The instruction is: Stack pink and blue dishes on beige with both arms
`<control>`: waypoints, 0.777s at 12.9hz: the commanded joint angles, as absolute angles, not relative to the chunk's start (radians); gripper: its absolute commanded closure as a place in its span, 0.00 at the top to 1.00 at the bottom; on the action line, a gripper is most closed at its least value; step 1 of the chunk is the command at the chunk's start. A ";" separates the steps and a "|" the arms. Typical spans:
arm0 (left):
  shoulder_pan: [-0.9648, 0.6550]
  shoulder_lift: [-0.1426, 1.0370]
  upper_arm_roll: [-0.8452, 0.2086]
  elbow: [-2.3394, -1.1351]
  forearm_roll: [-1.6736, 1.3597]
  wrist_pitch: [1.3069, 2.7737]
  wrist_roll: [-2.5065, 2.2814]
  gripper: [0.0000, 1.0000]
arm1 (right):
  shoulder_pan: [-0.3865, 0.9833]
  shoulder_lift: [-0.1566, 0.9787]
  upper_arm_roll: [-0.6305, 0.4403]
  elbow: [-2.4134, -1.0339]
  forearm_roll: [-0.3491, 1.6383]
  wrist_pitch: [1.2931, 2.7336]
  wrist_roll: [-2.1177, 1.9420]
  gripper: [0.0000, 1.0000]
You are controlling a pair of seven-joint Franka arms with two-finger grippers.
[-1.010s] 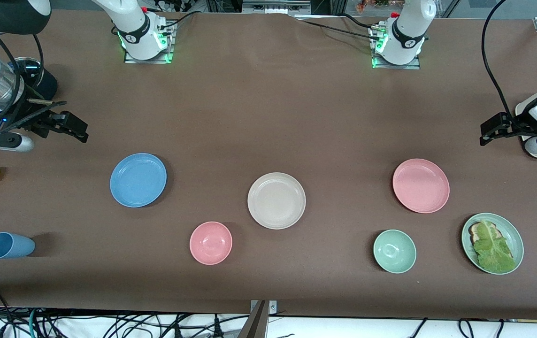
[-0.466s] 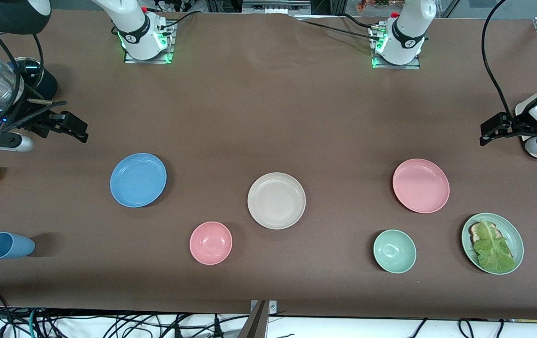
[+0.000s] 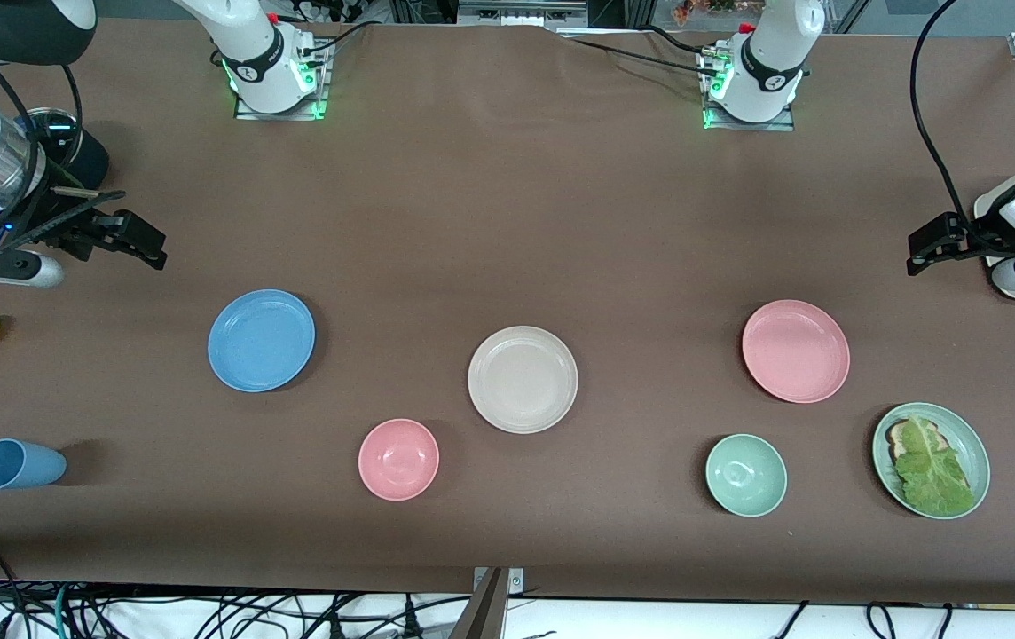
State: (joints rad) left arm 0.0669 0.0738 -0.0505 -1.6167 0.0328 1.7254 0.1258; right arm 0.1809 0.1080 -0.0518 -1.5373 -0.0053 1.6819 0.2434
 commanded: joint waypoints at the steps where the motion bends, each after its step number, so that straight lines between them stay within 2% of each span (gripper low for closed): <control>1: 0.063 0.084 -0.048 -1.594 0.021 1.721 0.129 1.00 | 0.183 0.103 -0.051 -1.531 -0.018 1.677 0.256 1.00; 6: 0.072 0.110 -0.046 -1.594 0.017 1.721 0.138 1.00 | 0.181 0.104 -0.052 -1.531 -0.020 1.678 0.253 1.00; 10: 0.097 0.208 -0.043 -1.594 -0.005 1.720 0.121 1.00 | 0.178 0.106 -0.052 -1.529 -0.017 1.677 0.255 1.00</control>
State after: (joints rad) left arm 0.0860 0.1658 -0.0426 -1.6189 0.0216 1.7255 0.1234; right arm 0.1806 0.1080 -0.0530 -1.5371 -0.0063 1.6820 0.2434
